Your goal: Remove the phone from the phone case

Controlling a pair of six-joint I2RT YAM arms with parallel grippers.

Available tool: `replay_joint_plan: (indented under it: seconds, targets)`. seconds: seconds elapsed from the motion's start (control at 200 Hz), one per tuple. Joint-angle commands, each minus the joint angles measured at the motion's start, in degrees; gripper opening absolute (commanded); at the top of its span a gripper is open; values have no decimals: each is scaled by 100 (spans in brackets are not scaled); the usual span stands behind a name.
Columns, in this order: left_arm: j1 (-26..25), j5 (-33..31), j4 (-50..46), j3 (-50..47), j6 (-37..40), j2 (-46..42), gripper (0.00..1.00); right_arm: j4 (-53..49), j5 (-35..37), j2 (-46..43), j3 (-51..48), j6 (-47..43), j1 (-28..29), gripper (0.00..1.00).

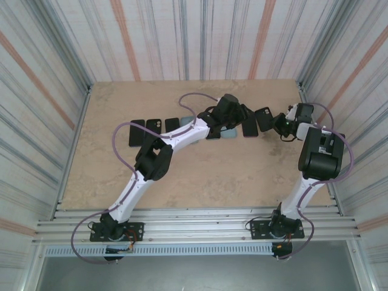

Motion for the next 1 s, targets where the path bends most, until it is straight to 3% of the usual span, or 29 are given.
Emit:
replay_joint_plan:
  seconds: [0.0,0.386,0.671,0.726,0.852,0.967,0.992]
  targets:
    - [11,138,140,-228,9,-432,67,-670,126,55,255,-498,-44,33]
    - [2,389,316,-746,-135,-745,66,-1261,904,-44,381,-1074,68,48]
    - [1,551,295,-1520,119,-1364,66,-1241,965,-358,414,-1157,140,56]
    - [24,586,244,-1798,303,-1605,66,-1391,920,-518,473,-1267,209,64]
    - [144,612,47,-2529,1029,-2256,66,-1595,874,-1045,374,-1519,478,69]
    - [368,494,-412,-3134,2040,-2892,67,-1682,800,-1572,149,-1681,785,99]
    - [427,403,-503,-3277,2347,-3052,68,-1714,804,-1680,105,-1735,856,99]
